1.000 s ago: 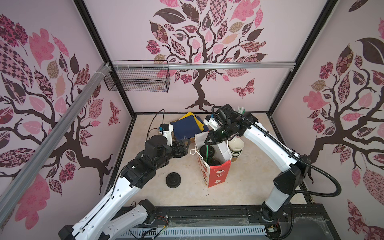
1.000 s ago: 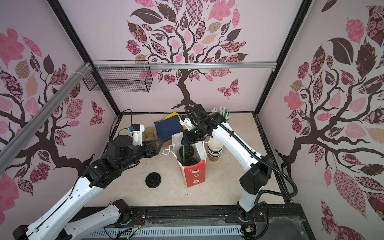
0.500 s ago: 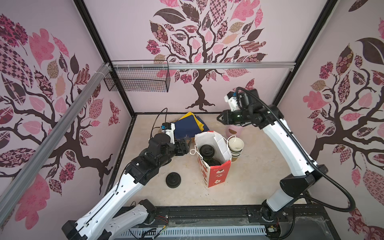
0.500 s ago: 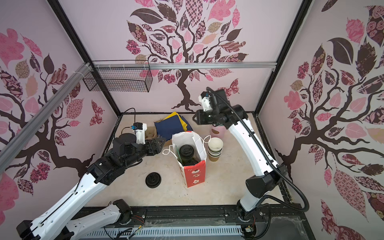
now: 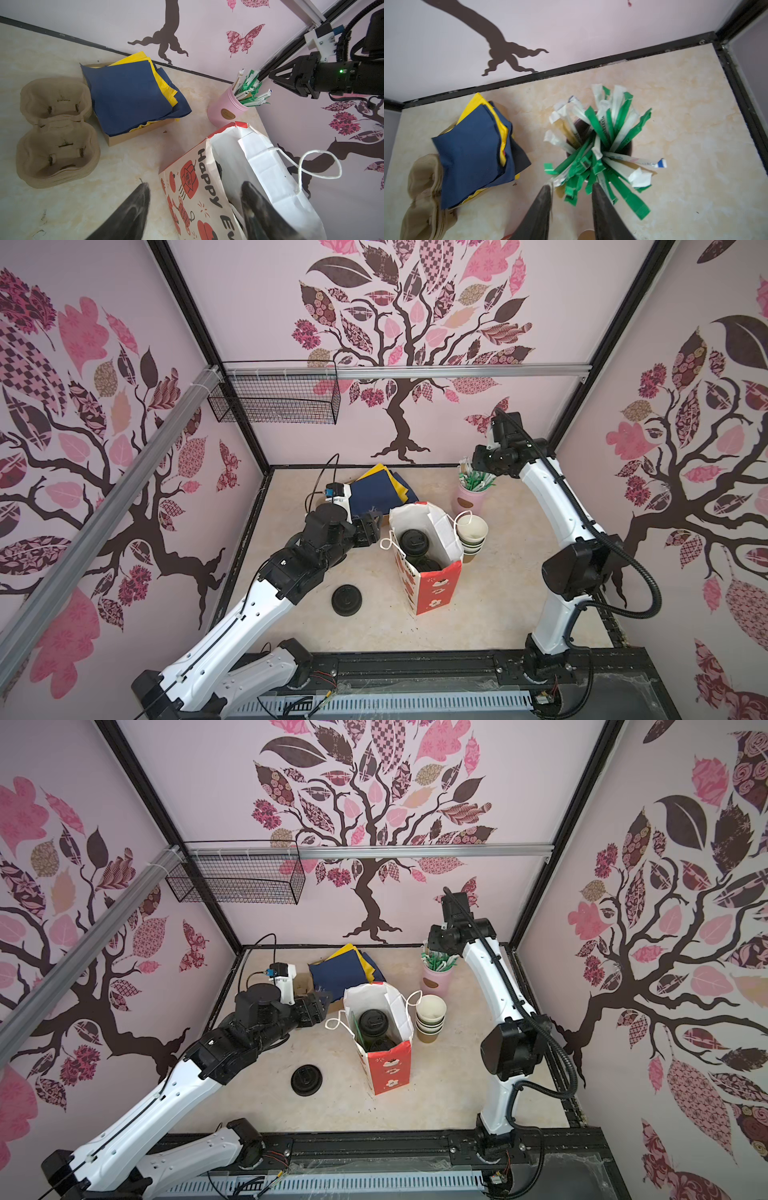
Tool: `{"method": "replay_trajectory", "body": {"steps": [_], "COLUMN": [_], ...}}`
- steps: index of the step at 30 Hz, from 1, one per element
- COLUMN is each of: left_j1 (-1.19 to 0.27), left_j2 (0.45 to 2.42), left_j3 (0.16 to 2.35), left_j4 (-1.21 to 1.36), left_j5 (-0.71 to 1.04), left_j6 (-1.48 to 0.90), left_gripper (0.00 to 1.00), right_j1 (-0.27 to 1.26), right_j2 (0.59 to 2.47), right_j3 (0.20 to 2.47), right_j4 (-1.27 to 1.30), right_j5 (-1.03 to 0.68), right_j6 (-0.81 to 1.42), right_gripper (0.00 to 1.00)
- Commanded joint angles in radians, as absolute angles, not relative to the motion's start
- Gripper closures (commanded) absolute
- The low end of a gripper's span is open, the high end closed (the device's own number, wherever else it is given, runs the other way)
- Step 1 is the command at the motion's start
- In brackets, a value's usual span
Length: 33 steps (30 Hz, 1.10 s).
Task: Pack the takeout coffee
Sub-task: 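Move the right gripper back above the pink straw cup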
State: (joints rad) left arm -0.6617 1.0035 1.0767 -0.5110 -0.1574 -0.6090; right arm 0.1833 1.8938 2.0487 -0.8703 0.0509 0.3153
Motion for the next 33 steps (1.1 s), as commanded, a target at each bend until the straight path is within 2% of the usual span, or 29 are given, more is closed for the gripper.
{"method": "replay_trajectory", "body": {"steps": [1,9,17,26,33], "left_j1": [-0.658,-0.659,-0.659,-0.658,-0.659], "left_j2": [1.015,1.047,1.064,1.060,1.059], "left_j3": [1.107,1.111,1.123,1.120,1.121], "left_j4": [-0.503,-0.473,-0.468,-0.466,-0.467], "left_j5": [-0.179,-0.177,-0.179,-0.189,-0.194], "left_j6": [-0.599,-0.603,-0.594,-0.595,-0.599], "left_gripper": [0.28,0.28,0.28,0.28,0.29], "right_j1": [0.148,0.144,0.144,0.144,0.144], "right_j2": [1.896,1.884,1.949,1.984,2.005], "right_j3": [2.092,1.994,2.036,2.041,2.047], "right_j4": [-0.892,-0.870,-0.885,-0.869,-0.864], "right_j5": [0.100,0.150,0.172,0.172,0.163], "right_j6": [0.370,0.410,0.363,0.333,0.325], "right_gripper": [0.61,0.58,0.68,0.71,0.81]}}
